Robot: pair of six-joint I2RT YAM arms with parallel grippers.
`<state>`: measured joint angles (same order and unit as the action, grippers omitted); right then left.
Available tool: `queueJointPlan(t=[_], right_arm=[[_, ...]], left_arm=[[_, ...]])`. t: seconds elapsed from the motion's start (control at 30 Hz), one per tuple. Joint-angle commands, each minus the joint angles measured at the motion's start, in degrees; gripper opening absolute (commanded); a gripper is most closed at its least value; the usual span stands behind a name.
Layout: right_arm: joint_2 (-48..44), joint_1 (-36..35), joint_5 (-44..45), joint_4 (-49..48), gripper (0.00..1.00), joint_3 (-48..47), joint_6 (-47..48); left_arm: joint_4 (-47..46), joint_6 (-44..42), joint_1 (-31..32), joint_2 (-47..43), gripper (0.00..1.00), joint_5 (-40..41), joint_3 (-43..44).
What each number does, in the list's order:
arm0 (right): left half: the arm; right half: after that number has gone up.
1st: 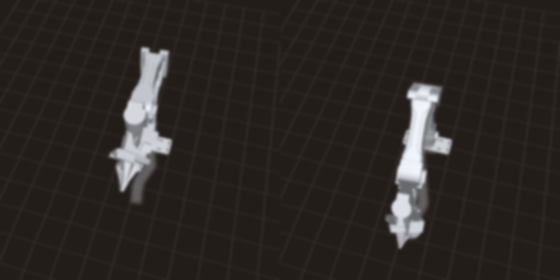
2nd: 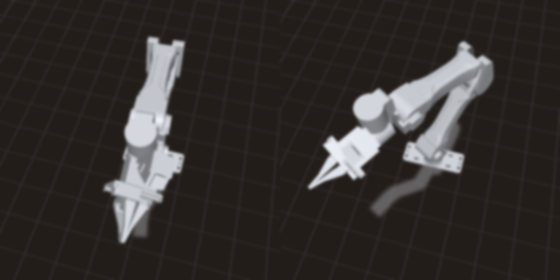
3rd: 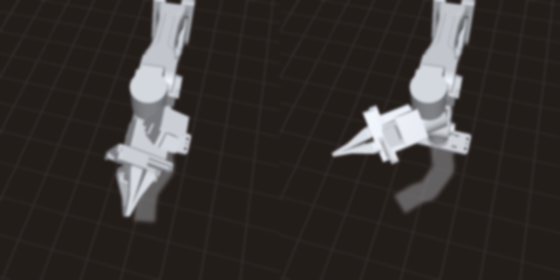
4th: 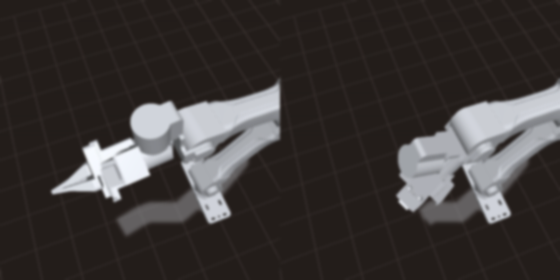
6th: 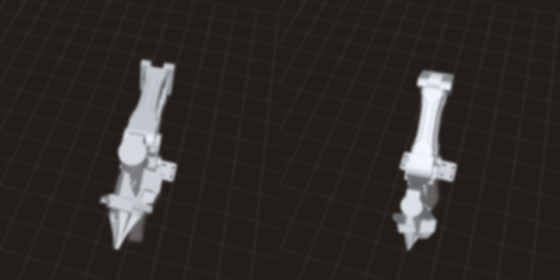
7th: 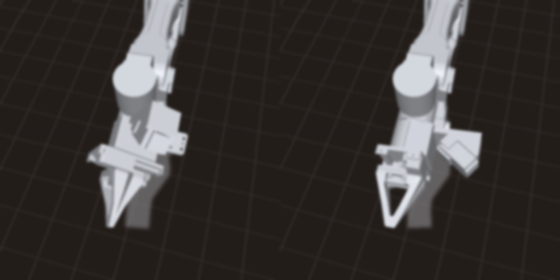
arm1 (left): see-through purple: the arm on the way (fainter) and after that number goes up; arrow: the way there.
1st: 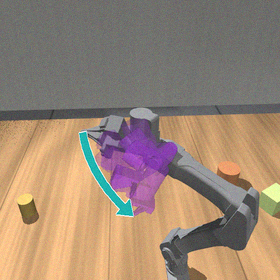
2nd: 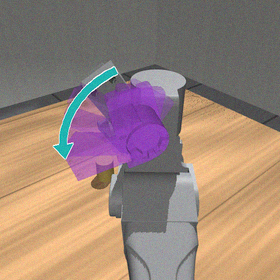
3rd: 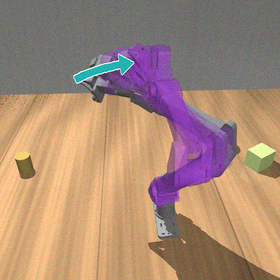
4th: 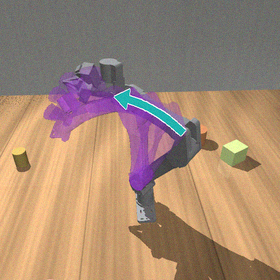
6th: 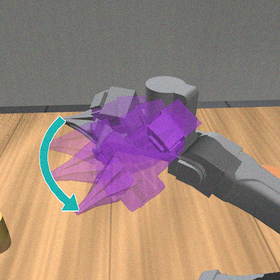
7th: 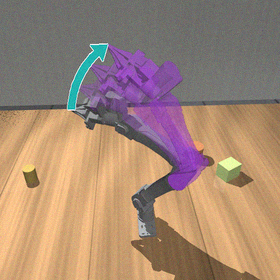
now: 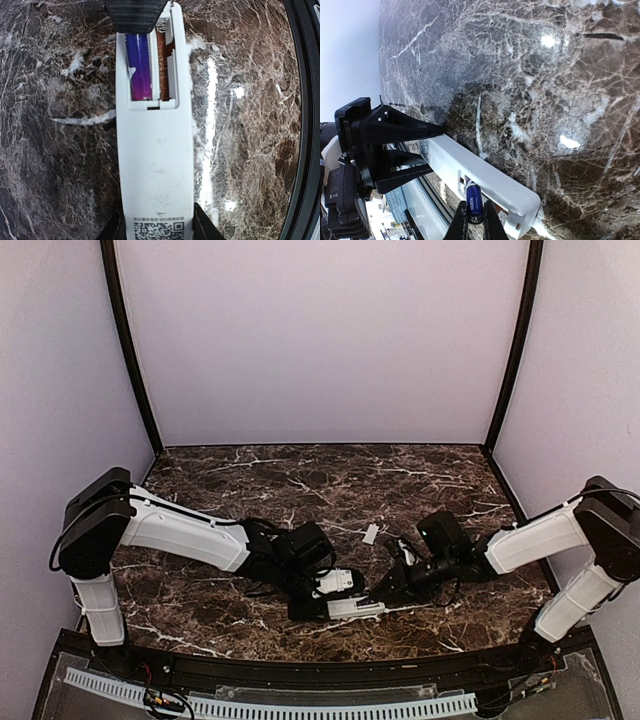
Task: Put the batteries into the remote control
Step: Place the battery in the battery compartment.
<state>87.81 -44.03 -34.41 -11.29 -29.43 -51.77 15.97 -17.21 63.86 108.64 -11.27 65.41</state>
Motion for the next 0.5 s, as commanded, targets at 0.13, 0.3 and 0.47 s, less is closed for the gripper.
queueJointPlan(t=[0.13, 0.3, 0.47], right_arm=[[2.9, -4.5, 7.1, 6.8, 0.00, 2.8, -3.1], [3.2, -5.0, 9.5, 10.8, 0.12, 1.8, -3.4], [2.5, -5.0, 12.6, 18.1, 0.16, -2.3, -1.2]], left_arm=[[-2.4, 3.4, 1.0, 2.0, 0.00, 3.2, -2.5], [-4.2, 8.3, 1.5, 2.5, 0.00, 6.1, -3.6], [-4.2, 8.2, 1.5, 2.7, 0.00, 6.3, -3.8]])
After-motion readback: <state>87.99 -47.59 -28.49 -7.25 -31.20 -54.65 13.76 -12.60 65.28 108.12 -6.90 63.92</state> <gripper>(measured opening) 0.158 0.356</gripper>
